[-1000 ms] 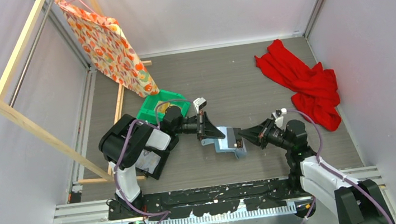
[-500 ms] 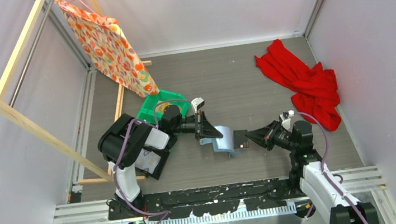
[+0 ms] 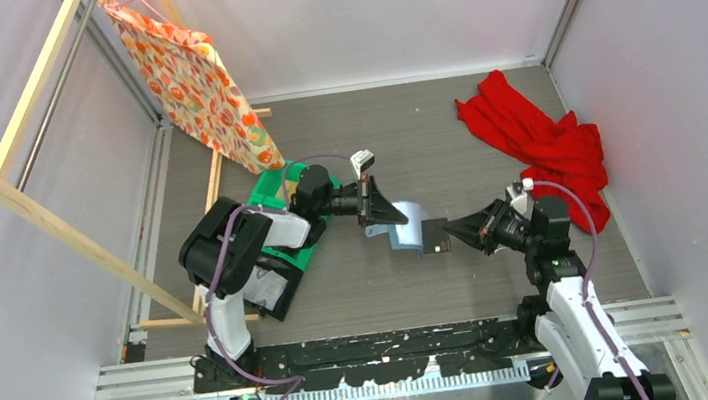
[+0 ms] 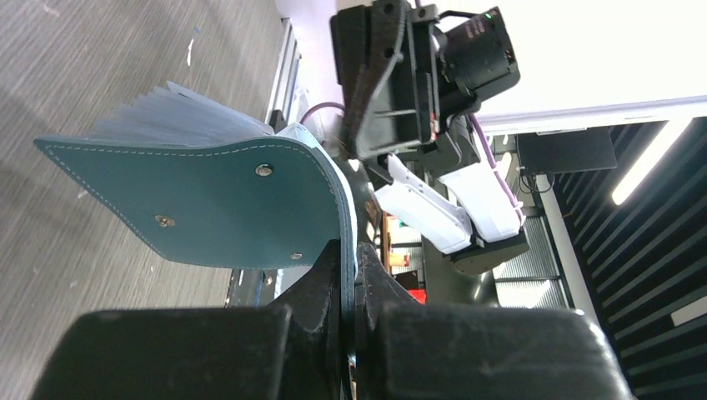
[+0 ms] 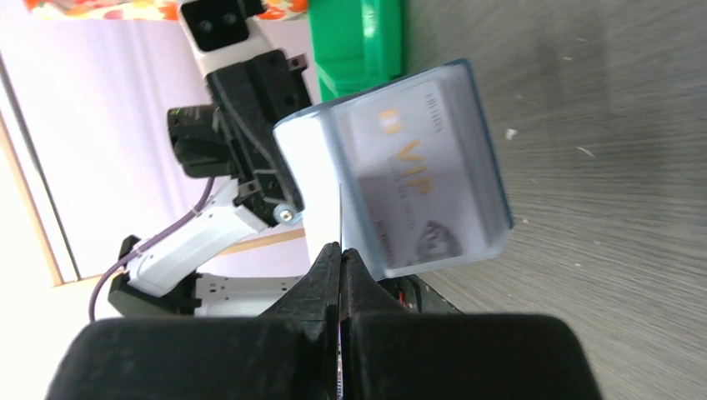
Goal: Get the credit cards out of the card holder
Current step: Remove the credit card from the card holder, then place the card holder at the center of the board.
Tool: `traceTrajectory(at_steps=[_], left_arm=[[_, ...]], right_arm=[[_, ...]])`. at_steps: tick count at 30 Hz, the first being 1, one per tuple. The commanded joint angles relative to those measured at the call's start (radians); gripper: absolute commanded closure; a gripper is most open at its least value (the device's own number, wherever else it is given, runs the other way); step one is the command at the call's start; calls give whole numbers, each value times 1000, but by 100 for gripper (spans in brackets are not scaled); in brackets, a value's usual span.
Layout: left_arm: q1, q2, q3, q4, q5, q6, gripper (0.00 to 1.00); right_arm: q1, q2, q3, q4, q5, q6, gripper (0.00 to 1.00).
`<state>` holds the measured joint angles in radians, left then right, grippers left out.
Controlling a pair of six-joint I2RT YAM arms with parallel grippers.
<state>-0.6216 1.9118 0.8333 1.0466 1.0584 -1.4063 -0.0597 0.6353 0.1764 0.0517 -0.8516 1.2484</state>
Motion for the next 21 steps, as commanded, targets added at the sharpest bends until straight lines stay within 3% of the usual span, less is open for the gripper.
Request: traceTrajectory(at_steps=[1, 7, 15, 21], left_arm=[[-22, 34, 123, -28, 32, 8, 99], [-29, 98, 237, 4, 42, -48, 99], [-52, 248, 376, 168, 48, -197, 100], [-43, 392, 392, 159, 122, -181, 99]], right_arm=[[-6, 8, 107, 54, -73, 48, 99], [-7, 44, 243, 51, -85, 53, 99], [-11, 74, 419, -180, -43, -123, 99], [-12, 82, 449, -241, -12, -177, 99]])
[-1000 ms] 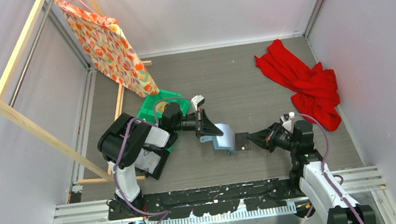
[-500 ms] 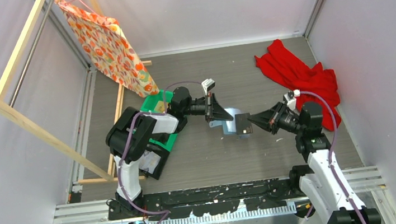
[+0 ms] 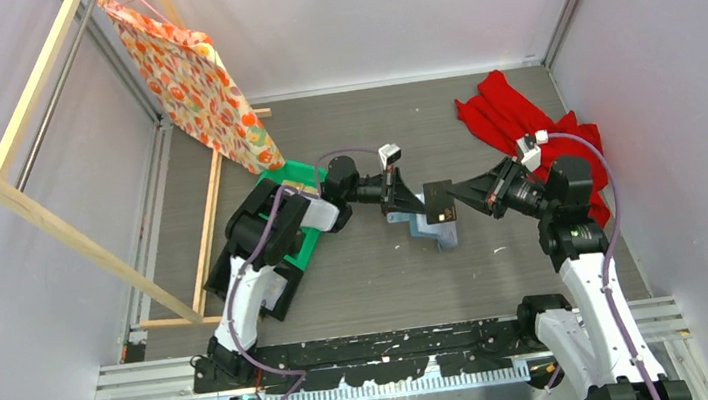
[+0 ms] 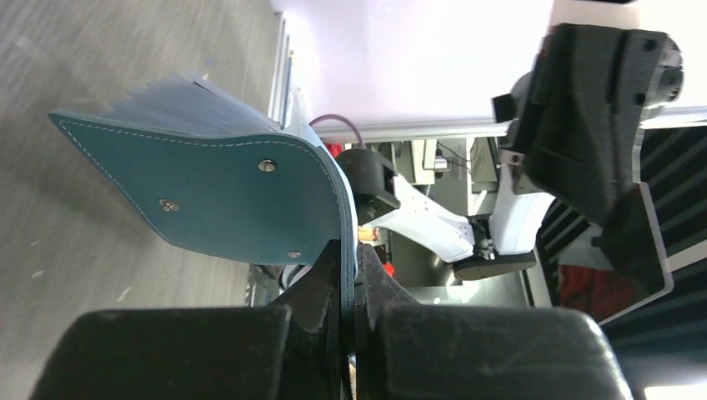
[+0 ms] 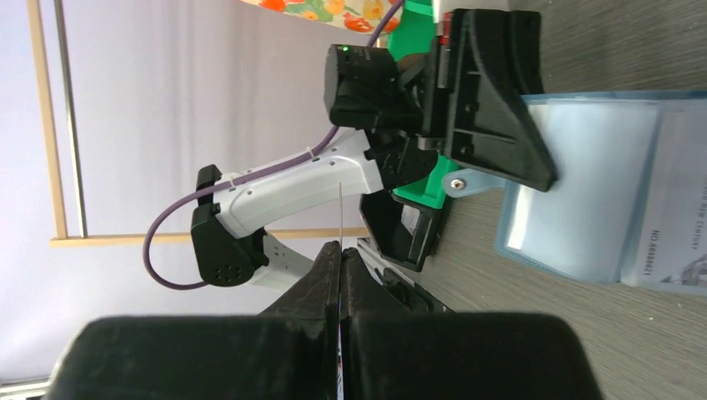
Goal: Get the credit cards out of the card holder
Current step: Place the card holder at the center of the board.
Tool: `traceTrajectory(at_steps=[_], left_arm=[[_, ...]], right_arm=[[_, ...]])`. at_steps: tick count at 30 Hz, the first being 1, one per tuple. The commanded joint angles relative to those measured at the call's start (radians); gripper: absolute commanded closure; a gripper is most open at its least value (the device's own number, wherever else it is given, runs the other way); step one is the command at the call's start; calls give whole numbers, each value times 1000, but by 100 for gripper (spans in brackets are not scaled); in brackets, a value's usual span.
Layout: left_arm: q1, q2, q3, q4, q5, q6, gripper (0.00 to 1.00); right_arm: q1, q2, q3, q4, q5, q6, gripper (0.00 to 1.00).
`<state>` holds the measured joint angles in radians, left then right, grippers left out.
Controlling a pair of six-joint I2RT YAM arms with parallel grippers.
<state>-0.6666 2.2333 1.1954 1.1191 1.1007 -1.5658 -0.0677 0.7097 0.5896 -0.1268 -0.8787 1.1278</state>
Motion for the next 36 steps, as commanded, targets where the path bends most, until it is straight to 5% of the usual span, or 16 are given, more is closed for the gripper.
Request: traceTrajectory(at_steps=[1, 6, 10, 17, 22, 28, 36], left_arm=[[8, 95, 25, 106, 90, -30, 99], [48, 152, -26, 189, 97, -60, 99], [59, 118, -55, 62, 108, 33, 99], [48, -12, -36, -490, 53, 436, 70], [11, -87, 63, -985, -41, 736, 66], [1, -160, 173, -1380, -192, 965, 63], [4, -318, 248, -1678, -372, 1124, 62]], right_arm=[[-4, 9, 34, -64, 15, -57, 99], [-4, 0, 29, -89, 28, -70, 99], [-4, 3, 23, -86, 32, -71, 99], [-4, 1, 21, -89, 35, -75, 99], [-4, -2, 29, -93, 35, -78, 99], [-4, -1, 41, -98, 33, -86, 99], [-4, 11, 105, -202, 60, -196, 99]])
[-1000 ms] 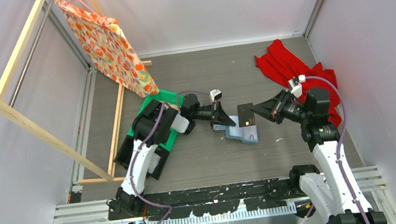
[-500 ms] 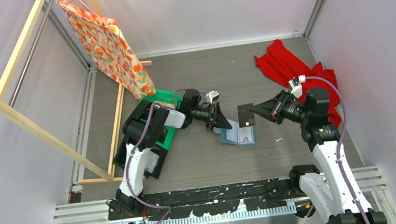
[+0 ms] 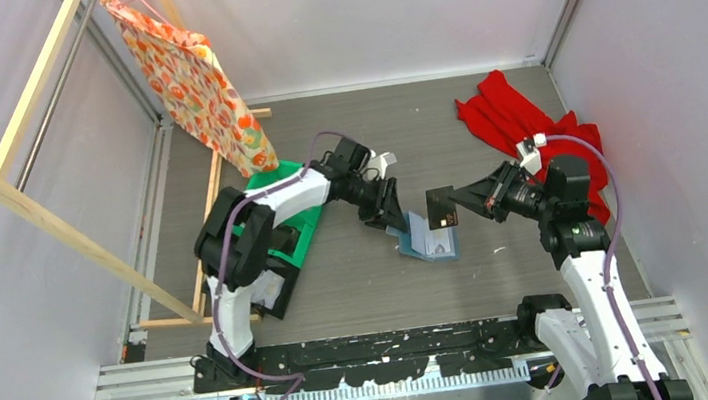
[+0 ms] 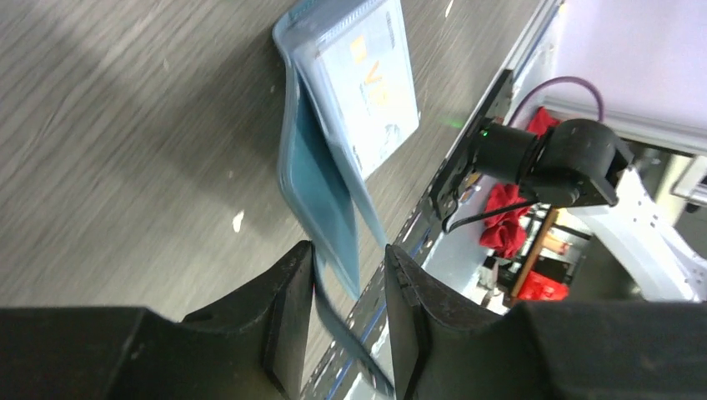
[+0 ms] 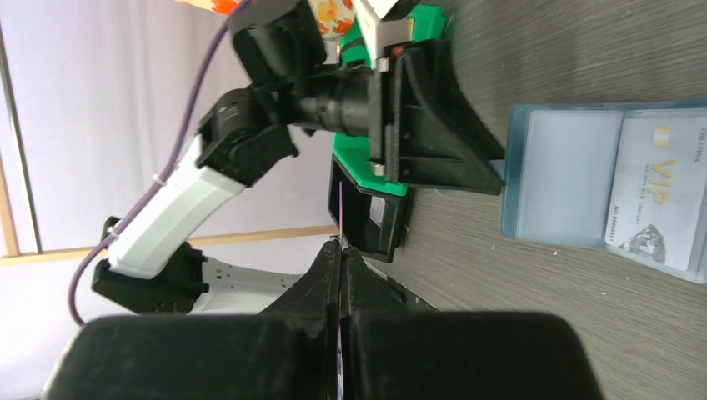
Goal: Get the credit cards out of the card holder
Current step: Place the card holder at the center of the board, then place the credit card in the storage box.
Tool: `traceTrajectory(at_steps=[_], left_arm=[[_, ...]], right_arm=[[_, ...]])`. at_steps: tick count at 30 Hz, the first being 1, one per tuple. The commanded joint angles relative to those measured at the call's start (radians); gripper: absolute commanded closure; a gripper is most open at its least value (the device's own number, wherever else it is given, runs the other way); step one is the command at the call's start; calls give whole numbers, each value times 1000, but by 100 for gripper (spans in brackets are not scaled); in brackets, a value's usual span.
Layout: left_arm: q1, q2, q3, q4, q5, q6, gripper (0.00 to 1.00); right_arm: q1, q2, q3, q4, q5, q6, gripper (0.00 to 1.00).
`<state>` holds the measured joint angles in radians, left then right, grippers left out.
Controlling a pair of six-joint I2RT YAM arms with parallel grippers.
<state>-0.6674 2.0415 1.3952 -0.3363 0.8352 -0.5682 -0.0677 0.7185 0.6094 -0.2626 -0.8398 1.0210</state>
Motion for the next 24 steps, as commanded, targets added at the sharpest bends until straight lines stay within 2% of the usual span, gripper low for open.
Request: traceTrajectory(at_steps=[1, 7, 11, 14, 15, 19, 22, 24], left_arm=[[6, -153, 54, -259, -134, 140, 62], [26, -362, 51, -427, -326, 152, 62], [49, -561, 4, -548, -542, 99, 62], [75, -678, -29, -629, -688, 54, 62], [85, -710, -40, -652, -710, 36, 62], [122, -805, -17, -746, -792, -14, 62], [135, -850, 55, -814, -810, -26, 63], [135, -875, 102, -839, -810, -29, 63]], right_arm=[[-4, 7, 99, -81, 27, -104, 99], [-3, 45, 139, -150, 101, -150, 99], [61, 61, 151, -158, 227, -111, 99], [281, 87, 148, -117, 459, -41, 99], [389, 106, 139, -75, 530, -4, 99], [688, 268, 160, 83, 811, 89, 99], [849, 435, 234, 177, 1027, 119, 99], [899, 554, 278, 267, 1077, 156, 99]])
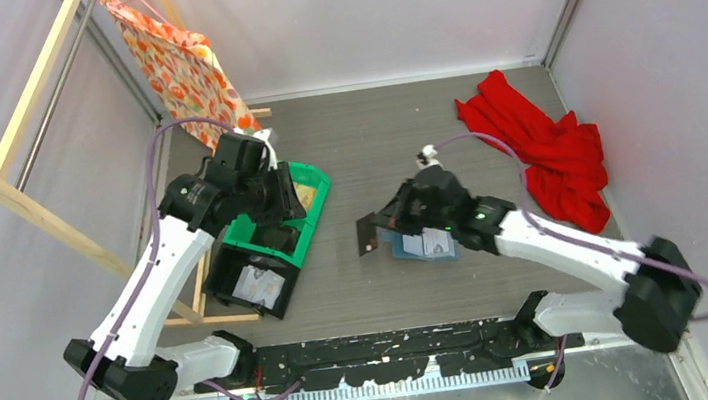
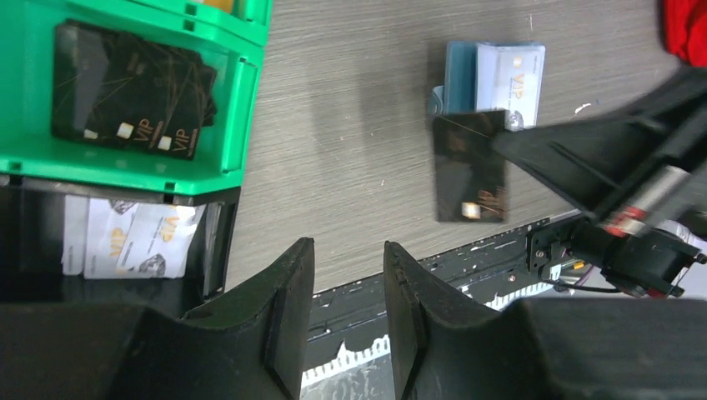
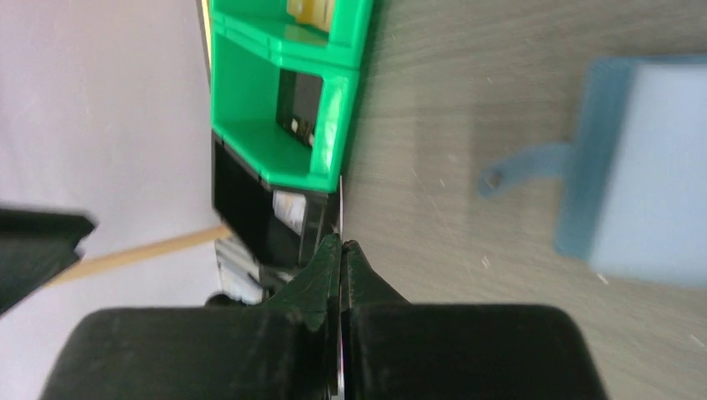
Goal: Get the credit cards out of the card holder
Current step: Place the credit card in the storage box.
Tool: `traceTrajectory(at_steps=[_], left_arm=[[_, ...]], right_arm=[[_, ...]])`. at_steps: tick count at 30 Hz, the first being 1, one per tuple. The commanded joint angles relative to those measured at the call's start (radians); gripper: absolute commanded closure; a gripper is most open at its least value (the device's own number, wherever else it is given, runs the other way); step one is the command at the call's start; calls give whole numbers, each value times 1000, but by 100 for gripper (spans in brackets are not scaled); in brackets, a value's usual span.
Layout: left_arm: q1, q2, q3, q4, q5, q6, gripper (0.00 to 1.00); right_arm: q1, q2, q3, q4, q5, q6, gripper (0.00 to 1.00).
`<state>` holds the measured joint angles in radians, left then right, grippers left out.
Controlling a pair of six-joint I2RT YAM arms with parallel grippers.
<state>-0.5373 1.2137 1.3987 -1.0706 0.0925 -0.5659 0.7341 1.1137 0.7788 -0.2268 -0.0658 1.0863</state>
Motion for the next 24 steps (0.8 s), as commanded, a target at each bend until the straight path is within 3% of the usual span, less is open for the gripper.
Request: traceTrajectory(at_steps=[1, 5, 13, 24], left_arm=[[5, -57, 120, -114, -67, -31, 63], [5, -90, 192, -161, -85, -22, 63], [6, -147, 229, -183, -156, -38, 63], [5, -140, 289, -209, -176, -21, 63]], right_arm=[[111, 214, 129, 279, 323, 114, 99], [166, 401, 232, 398, 423, 150, 99], [230, 683, 499, 377, 496, 188, 99], [299, 867, 685, 381, 501, 194, 99]])
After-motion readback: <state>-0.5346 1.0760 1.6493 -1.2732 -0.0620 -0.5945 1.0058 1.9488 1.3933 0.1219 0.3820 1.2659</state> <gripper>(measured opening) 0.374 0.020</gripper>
